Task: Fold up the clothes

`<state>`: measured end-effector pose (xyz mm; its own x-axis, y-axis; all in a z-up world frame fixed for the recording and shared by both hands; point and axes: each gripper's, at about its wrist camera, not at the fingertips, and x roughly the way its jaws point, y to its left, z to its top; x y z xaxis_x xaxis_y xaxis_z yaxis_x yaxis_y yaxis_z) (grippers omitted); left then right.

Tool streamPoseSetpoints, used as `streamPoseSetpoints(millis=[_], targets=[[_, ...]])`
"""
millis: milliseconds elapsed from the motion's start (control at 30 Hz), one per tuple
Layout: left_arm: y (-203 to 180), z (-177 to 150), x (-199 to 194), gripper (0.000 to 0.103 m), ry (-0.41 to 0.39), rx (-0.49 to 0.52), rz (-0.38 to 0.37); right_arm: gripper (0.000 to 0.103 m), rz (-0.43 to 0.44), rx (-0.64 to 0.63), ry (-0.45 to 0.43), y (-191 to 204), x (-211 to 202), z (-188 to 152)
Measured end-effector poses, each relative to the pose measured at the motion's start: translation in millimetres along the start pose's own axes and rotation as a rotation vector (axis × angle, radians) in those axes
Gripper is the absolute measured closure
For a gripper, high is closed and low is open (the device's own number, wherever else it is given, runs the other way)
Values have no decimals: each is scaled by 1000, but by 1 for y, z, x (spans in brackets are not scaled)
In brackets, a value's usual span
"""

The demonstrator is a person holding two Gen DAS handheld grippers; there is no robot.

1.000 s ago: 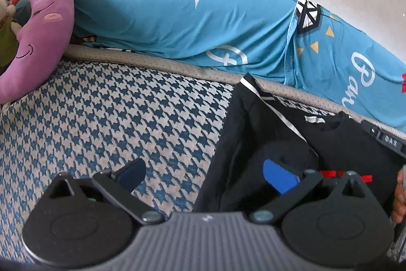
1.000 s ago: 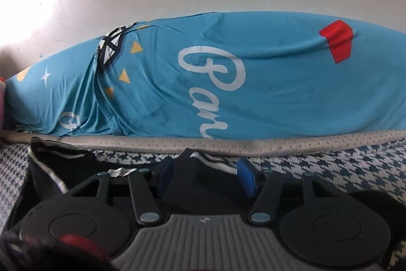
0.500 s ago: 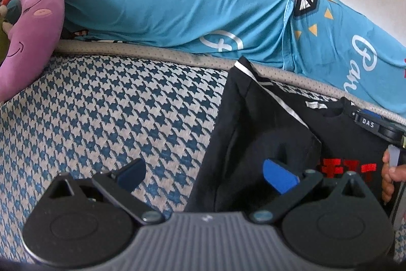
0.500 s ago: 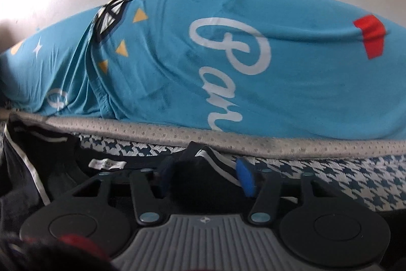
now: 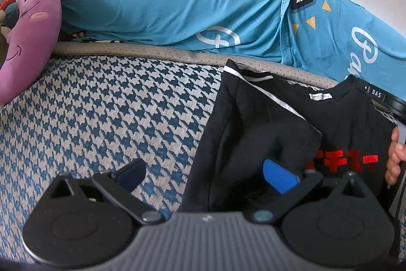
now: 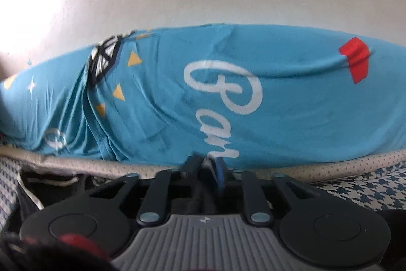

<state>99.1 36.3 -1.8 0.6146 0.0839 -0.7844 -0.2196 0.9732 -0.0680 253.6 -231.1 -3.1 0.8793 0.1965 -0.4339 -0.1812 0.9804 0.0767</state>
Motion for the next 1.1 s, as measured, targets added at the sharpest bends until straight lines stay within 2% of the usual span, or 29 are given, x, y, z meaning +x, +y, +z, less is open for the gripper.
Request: streamPoseSetpoints(millis=[133,400,500,667,867,1100], targets=[[-1,1,-4,0,-11,1,0,75,14,36,20,-8,-16,9],[-8,-2,-13,0,-26,26,-29,75,-35,57,47,-31,-64,20],[-10,-4,-19,0,-44,38,-31,75,-49,112,55,-48,-85,20],[-9,-5,-27,0,-55,36,-58,75,-105,187,64,-80,-122,6],[-12,-8,-32,0,-61,48,-72,67,-160,322,87,-112,-158,-19],[-15,-14,-32,0,-51,63,-83,66,-142,440,161,-135,-156,-45]])
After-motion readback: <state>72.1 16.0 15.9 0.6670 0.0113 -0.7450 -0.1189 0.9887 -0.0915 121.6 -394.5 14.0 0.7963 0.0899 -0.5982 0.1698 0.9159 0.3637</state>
